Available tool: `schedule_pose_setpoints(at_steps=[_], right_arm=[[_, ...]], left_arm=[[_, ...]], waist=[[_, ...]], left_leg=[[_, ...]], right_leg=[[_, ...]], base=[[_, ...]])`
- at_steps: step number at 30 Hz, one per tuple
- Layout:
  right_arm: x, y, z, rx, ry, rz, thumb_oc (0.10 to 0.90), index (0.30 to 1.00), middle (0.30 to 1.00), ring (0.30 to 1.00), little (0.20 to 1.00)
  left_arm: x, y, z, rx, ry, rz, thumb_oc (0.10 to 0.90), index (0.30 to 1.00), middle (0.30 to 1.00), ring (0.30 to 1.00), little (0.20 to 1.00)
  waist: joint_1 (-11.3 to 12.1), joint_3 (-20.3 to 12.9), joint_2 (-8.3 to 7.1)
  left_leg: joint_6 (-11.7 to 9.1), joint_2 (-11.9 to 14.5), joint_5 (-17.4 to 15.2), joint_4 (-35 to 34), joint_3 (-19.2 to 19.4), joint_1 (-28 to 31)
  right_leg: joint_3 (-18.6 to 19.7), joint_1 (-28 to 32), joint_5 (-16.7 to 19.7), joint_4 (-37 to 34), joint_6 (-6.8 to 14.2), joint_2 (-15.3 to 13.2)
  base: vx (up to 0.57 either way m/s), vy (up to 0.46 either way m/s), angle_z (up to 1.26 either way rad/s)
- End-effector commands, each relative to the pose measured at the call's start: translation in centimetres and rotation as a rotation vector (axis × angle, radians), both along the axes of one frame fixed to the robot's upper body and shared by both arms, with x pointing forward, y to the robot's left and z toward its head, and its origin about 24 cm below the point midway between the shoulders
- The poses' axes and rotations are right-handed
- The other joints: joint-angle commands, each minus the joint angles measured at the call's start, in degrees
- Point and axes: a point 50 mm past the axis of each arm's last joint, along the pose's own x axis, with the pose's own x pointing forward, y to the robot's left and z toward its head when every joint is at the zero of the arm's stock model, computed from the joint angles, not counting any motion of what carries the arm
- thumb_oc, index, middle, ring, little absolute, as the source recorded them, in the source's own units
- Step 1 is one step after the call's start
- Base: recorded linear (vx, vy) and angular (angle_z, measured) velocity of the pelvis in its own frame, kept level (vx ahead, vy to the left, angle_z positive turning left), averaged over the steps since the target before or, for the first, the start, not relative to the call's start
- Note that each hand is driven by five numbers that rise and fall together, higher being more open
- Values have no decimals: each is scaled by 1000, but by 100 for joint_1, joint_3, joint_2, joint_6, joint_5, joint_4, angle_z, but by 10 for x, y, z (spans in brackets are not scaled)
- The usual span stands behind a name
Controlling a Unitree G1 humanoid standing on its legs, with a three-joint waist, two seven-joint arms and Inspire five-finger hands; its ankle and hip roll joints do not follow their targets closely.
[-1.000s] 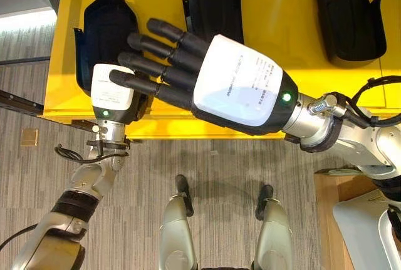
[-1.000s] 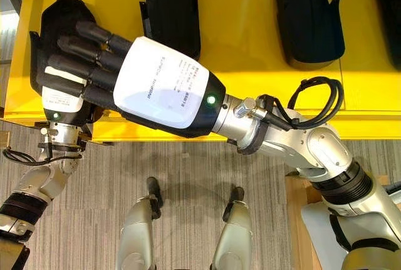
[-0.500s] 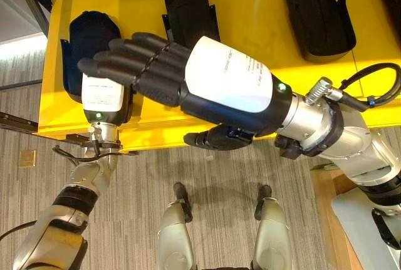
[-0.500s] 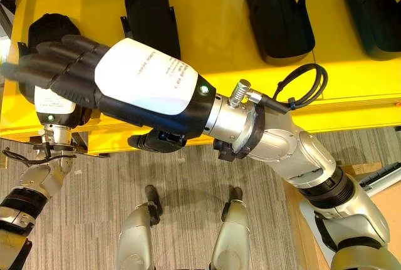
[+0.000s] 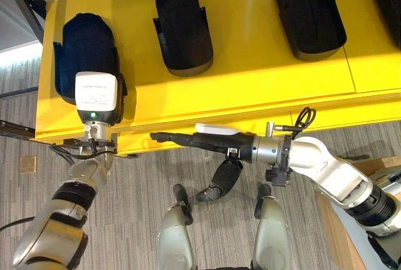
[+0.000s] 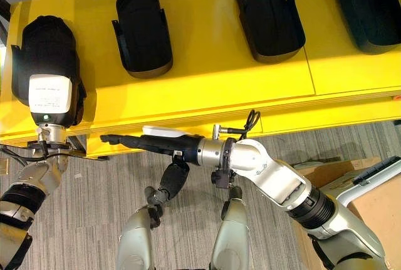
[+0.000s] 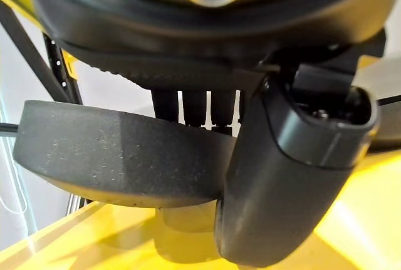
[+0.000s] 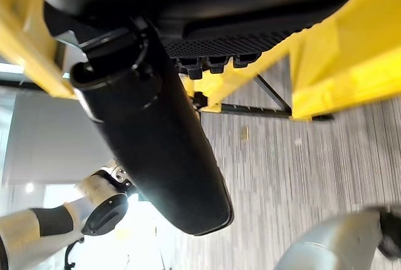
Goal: Move parts from the plastic box to the shelf.
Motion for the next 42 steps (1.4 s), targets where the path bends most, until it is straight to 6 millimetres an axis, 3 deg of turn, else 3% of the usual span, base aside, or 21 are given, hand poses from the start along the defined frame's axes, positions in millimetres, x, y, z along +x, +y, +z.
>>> schedule_pose_setpoints(at_steps=[1,5,8,14,15,19,28,41,42], right_arm=[[-10,6,40,250,-49,134,900,1000,1000,1000,1000],[-1,-5,40,373,101,64,900,1000,1000,1000,1000],[12,-27,36,416,159,18,900,1000,1000,1000,1000],[2,-53,28,479,233,100,900,1000,1000,1000,1000],[-4,-50,23,555,343,223,900,1000,1000,1000,1000],[-3,-36,5,578,512,326,900,1000,1000,1000,1000],[-11,-28,-3,570,524,402,900,1000,1000,1000,1000],[-14,-19,0,558,515,444,900,1000,1000,1000,1000],[-14,-19,0,561,516,438,900,1000,1000,1000,1000]], left_arm=[[-1,23,61,81,-174,71,400,300,300,300,300],[-2,29,63,51,-193,83,400,300,300,300,300],[-4,34,73,68,-197,92,400,300,300,300,300],[-6,35,82,90,-204,115,400,300,300,300,300],[-7,39,82,74,-196,123,400,300,300,300,300],[-3,44,79,32,-177,139,400,300,300,300,300],[3,38,105,25,-222,129,400,300,300,300,300],[11,30,118,-10,-232,131,400,300,300,300,300],[12,28,119,-20,-238,125,424,333,333,333,333]], waist=[[-40,-413,5],[-36,-400,-3],[-37,-431,-29],[-136,-433,-108],[-129,-453,-110],[-110,-463,-66],[-76,-338,-110],[-105,-229,-147],[-102,-224,-153]], left_leg=[[69,156,-272,-41,19,250],[59,153,-264,-6,-53,223],[78,168,-279,-6,-69,206],[38,220,-285,69,-61,146],[41,221,-293,91,-68,137],[26,231,-293,127,-105,134],[29,233,-315,240,-110,-36],[52,240,-338,328,-43,-195],[54,238,-344,337,-48,-207]], right_leg=[[187,73,-18,-191,-238,335],[174,103,-25,-177,-265,344],[145,94,-48,-151,-271,357],[148,74,-28,-158,-284,408],[130,92,-29,-167,-289,415],[112,131,-79,-123,-308,432],[68,12,-103,-52,-310,453],[81,-146,-91,-19,-318,486],[81,-157,-96,-8,-318,486]], base=[[-4,-4,6],[-1,-1,1],[4,-10,0],[5,-24,2],[25,-34,0],[23,15,1],[1,-6,2],[-1,0,0],[0,0,0]])
